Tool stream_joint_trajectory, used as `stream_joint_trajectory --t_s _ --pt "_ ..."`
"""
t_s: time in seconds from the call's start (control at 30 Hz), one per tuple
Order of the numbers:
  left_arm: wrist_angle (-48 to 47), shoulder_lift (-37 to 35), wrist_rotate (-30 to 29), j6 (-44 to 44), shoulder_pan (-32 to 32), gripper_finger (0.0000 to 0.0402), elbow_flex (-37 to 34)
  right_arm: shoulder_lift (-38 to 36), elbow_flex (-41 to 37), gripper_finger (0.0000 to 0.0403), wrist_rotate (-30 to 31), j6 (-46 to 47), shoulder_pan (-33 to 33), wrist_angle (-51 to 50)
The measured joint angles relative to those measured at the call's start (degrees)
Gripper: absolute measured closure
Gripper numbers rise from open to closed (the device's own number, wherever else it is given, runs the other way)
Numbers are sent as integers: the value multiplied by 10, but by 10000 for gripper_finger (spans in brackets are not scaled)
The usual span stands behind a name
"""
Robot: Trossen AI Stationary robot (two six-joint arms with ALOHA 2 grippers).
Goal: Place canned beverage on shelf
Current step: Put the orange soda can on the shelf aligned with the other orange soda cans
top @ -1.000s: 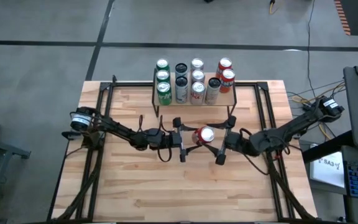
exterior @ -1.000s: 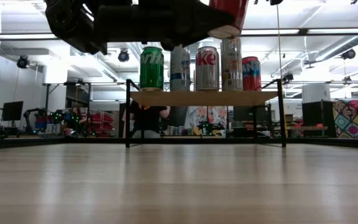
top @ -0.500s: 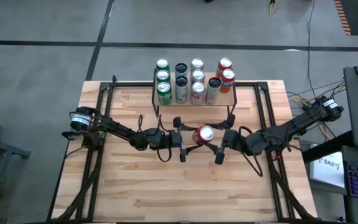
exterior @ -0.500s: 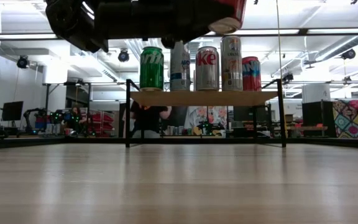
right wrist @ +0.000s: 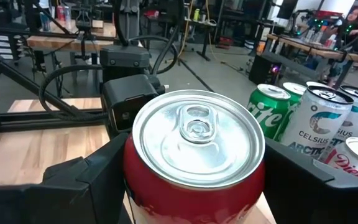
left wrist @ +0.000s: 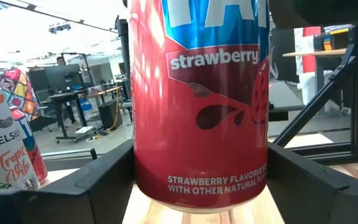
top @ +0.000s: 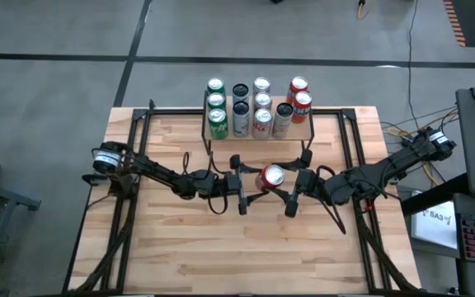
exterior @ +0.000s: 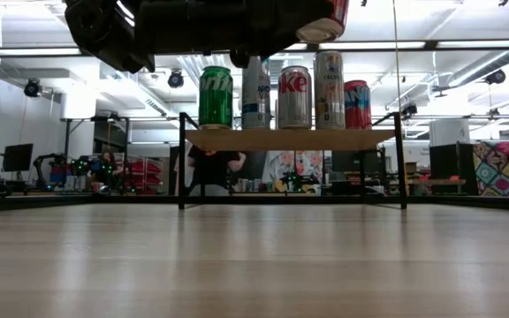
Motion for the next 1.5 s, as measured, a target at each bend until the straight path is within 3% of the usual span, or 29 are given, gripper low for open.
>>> stream_joint_trajectory --t_s 0.27,0.4,0.73,0.9,1.23,1.5 --pt "-3 0 -11 7 -2 11 -1 -3 -2 121 20 -2 -1 -4" --pt "-16 -14 -7 15 -6 15 -3 -9 21 121 10 15 -5 -79" --pt "-48 -98 -4 17 -7 17 -43 -21 123 121 4 84 -43 -389" --pt "-51 -162 -4 16 -9 19 -86 -62 119 121 -4 75 -54 -411" --pt "-51 -299 -4 14 -9 20 -161 -172 40 121 -147 30 -150 -385" --pt "-50 -352 -9 19 -8 20 -182 -213 -25 121 -296 -33 -257 -301"
